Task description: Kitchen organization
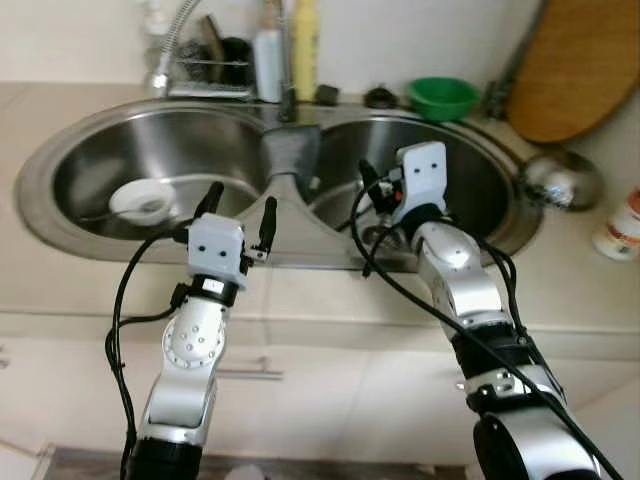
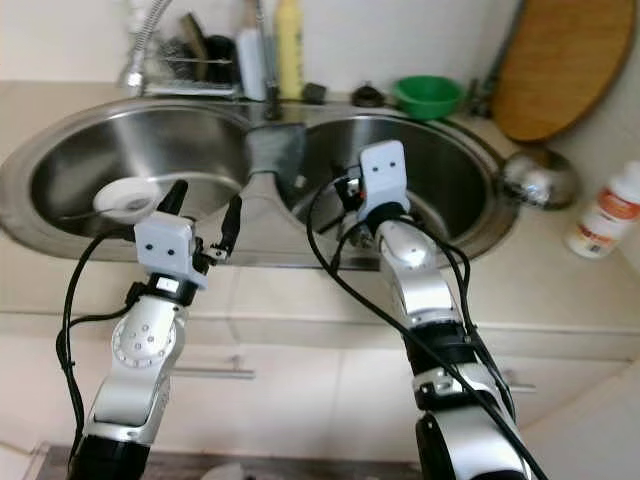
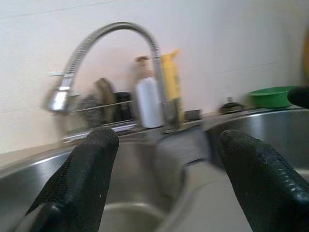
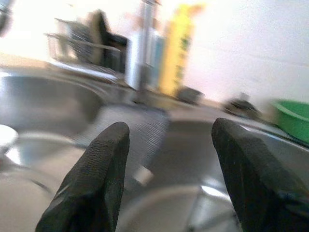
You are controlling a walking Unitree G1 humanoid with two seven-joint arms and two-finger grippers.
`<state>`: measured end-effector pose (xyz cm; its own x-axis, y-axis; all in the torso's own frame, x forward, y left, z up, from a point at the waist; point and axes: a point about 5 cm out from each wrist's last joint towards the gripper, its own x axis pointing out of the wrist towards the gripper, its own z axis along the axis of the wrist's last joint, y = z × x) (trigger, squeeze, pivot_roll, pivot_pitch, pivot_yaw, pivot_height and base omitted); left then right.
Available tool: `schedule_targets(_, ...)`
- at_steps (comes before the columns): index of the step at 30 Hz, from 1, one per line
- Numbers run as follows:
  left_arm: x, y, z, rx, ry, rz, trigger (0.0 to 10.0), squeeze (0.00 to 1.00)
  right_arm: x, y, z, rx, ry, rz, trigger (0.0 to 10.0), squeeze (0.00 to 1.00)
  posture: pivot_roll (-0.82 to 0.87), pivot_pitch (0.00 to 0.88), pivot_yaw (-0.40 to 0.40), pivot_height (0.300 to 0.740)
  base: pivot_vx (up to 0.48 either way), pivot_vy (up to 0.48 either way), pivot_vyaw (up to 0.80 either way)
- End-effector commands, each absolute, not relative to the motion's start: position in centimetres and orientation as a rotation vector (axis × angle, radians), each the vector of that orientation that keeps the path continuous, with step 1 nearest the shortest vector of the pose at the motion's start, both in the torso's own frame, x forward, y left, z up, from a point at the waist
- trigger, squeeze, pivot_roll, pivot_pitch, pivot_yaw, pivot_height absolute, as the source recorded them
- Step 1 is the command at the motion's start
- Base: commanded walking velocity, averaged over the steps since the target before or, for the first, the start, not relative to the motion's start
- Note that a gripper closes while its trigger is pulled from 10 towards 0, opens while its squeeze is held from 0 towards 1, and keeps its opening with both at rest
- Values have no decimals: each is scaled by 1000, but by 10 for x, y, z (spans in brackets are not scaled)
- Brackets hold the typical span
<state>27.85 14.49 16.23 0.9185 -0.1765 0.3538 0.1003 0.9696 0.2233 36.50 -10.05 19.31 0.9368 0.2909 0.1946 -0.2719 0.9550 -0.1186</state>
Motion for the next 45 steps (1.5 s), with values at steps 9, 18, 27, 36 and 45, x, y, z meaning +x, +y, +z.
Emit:
schedule_targets(9, 278, 148, 166, 208, -398, -143, 10000, 0, 363, -95, 201, -74, -261, 309, 10000, 0, 25, 0, -36, 740, 0, 474, 0)
schedule_targets(18, 277, 148, 166, 208, -398, -143, 10000, 0, 359, -101, 203, -61, -291, 277, 10000, 0, 23, 0, -34, 740, 0, 473, -369)
schedule_targets(27, 276, 148, 167, 216, -415, -143, 10000, 0, 348, -99, 199, -55, -321, 298, 10000, 0, 20, 0, -31, 740, 0, 289, -800)
schedule_targets(36, 276, 147, 166, 221, -423, -149, 10000, 0, 338, -94, 200, -49, -360, 326, 10000, 0, 19, 0, -29, 740, 0, 0, -800)
schedule_targets(45, 275, 147, 166, 237, -422, -151, 10000, 0, 335, -92, 202, -47, -384, 342, 10000, 0, 20, 0, -29, 740, 0, 0, -800)
